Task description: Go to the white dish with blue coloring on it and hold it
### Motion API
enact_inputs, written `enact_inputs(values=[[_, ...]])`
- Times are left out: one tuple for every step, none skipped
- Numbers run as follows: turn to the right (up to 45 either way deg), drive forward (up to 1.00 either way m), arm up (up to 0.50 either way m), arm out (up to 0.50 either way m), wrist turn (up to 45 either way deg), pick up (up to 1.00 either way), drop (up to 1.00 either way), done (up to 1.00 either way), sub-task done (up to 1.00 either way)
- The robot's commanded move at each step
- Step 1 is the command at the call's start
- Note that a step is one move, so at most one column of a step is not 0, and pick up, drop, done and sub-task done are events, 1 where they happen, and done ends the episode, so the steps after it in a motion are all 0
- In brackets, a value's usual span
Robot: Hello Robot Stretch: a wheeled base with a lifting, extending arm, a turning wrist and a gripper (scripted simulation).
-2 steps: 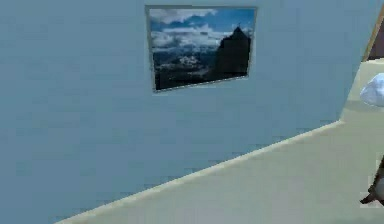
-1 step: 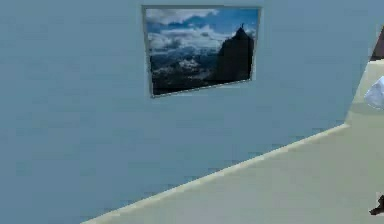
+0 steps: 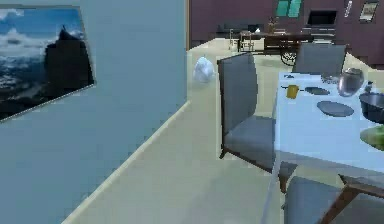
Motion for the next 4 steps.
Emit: enact_inputs(values=[[0.0, 1.00, 0.00, 0.00, 0.0, 0.00, 0.00, 0.00, 0.00], [0.0, 0.40, 0.00, 0.00, 0.0, 0.00, 0.00, 0.00, 0.00], [45.0, 0.00, 0.00, 0.00, 0.0, 0.00, 0.00, 0.00, 0.00], [18.0, 0.00, 0.00, 0.00, 0.0, 0.00, 0.00, 0.00, 0.00]])
